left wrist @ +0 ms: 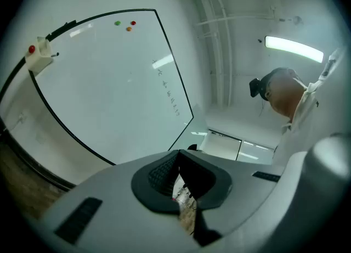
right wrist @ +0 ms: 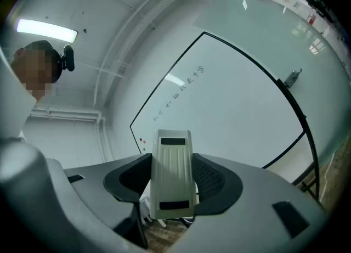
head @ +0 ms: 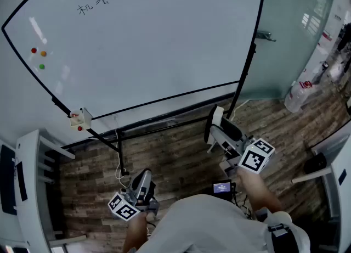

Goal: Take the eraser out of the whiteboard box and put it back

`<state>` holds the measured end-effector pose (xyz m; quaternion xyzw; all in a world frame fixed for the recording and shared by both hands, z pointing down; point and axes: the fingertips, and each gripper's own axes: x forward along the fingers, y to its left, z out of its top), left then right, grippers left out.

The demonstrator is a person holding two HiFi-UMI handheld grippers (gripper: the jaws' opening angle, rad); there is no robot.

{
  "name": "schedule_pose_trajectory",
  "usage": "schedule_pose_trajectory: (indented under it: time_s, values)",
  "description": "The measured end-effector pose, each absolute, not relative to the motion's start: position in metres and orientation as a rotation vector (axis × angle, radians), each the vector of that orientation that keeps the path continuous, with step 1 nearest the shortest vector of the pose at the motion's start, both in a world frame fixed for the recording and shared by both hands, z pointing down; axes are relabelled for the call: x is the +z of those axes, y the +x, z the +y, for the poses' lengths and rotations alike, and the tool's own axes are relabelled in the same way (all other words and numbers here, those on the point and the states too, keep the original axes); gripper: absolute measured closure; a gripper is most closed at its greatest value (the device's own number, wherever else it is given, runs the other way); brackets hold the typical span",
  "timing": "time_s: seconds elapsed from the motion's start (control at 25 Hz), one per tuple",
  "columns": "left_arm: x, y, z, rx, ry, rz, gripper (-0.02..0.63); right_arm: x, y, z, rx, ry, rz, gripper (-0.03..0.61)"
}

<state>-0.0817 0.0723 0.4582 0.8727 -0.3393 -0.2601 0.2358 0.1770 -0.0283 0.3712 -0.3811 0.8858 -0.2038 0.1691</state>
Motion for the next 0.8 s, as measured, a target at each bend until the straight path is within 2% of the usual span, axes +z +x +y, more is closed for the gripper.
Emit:
schedule_pose_trajectory:
  time_s: [0.8]
  values:
    - [0.464,-0.120,0.073,-0.722,2.347,-1.013,0.606,0.387,0.170,-0.034,-0.660,-1.205,2.443,0.325]
